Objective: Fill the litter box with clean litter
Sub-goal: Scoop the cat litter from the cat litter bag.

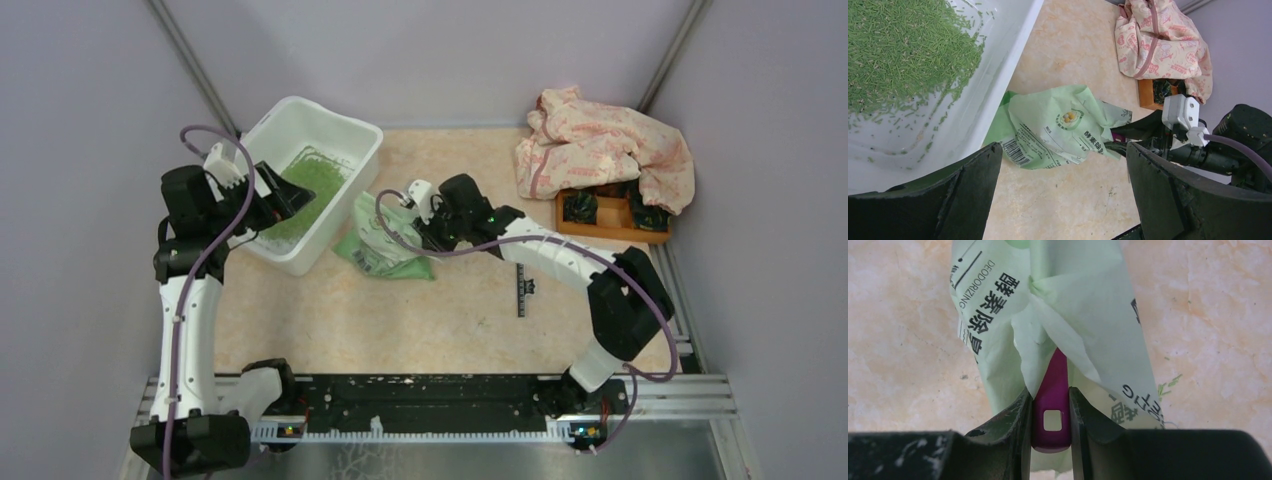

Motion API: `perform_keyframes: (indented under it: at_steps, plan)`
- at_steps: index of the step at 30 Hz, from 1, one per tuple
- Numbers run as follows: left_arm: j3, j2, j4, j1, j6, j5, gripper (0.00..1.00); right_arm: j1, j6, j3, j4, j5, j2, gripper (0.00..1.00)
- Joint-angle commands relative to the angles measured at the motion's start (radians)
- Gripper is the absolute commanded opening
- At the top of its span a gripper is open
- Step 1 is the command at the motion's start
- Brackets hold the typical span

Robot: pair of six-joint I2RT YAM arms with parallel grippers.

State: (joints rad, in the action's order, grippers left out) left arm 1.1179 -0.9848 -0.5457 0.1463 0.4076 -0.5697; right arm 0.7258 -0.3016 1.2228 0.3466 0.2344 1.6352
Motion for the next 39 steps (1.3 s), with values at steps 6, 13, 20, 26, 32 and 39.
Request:
perform_keyframes:
  at_steps: [6,13,20,26,32,39]
  plan:
    - [0.061,0.037,-0.031,-0.002,0.005,0.009,0.99,0.019,0.134,-0.323,-0.480,-0.023,-0.316,0.00]
    - [0.089,0.044,-0.053,-0.002,0.005,0.007,0.99,0.024,0.176,-0.404,-0.511,-0.067,-0.435,0.00]
    - [0.096,0.058,-0.065,-0.002,0.001,0.002,0.99,0.024,0.176,-0.438,-0.429,-0.160,-0.544,0.00]
    - [0.093,0.064,-0.068,-0.002,-0.003,0.000,0.99,0.024,0.200,-0.475,-0.366,-0.263,-0.666,0.00]
    - [0.085,0.065,-0.060,-0.002,-0.003,-0.004,0.99,0.024,0.223,-0.488,-0.256,-0.336,-0.759,0.00]
    - [0.083,0.064,-0.048,-0.002,0.004,-0.011,0.99,0.026,0.259,-0.491,-0.165,-0.356,-0.835,0.00]
